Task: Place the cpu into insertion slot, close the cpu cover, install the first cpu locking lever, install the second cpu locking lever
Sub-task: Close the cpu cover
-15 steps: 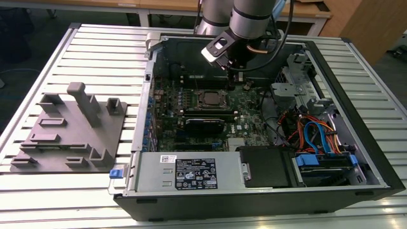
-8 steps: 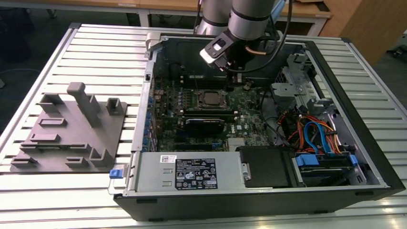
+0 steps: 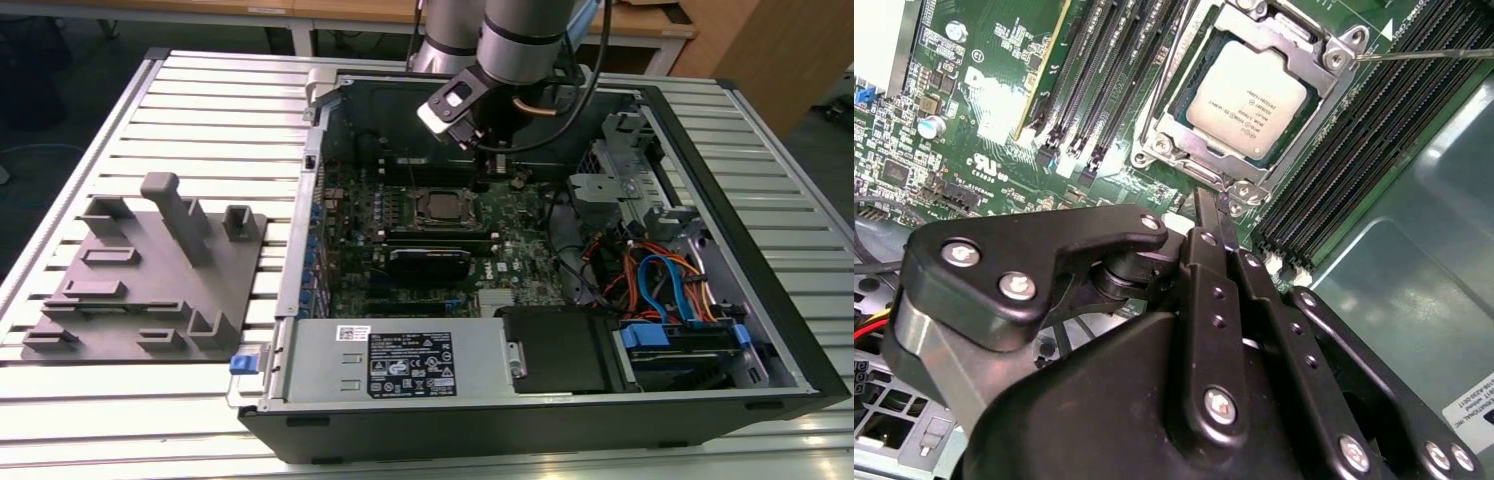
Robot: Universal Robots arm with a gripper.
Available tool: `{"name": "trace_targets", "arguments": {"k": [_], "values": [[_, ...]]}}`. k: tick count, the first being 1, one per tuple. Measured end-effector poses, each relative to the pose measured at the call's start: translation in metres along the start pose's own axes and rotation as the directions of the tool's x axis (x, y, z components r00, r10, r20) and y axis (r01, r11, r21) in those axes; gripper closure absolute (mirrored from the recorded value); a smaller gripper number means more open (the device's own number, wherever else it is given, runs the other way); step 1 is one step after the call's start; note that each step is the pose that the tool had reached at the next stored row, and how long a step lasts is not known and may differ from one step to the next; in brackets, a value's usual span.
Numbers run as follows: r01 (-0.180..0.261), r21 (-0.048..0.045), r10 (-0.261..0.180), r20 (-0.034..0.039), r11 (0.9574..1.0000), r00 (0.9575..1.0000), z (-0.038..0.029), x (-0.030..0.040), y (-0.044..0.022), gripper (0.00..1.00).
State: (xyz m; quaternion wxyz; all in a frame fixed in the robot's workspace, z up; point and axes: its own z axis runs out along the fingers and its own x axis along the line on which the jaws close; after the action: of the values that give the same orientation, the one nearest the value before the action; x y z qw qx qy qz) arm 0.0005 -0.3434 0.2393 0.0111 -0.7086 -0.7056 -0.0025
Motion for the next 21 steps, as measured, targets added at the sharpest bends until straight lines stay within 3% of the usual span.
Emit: {"name": "trace_targets", "arguments": {"k": [21], "values": [[0.0,0.0,0.0,-0.0001,1.0,1.0,0.0015,0.0,-0.0087,0.9]]}}
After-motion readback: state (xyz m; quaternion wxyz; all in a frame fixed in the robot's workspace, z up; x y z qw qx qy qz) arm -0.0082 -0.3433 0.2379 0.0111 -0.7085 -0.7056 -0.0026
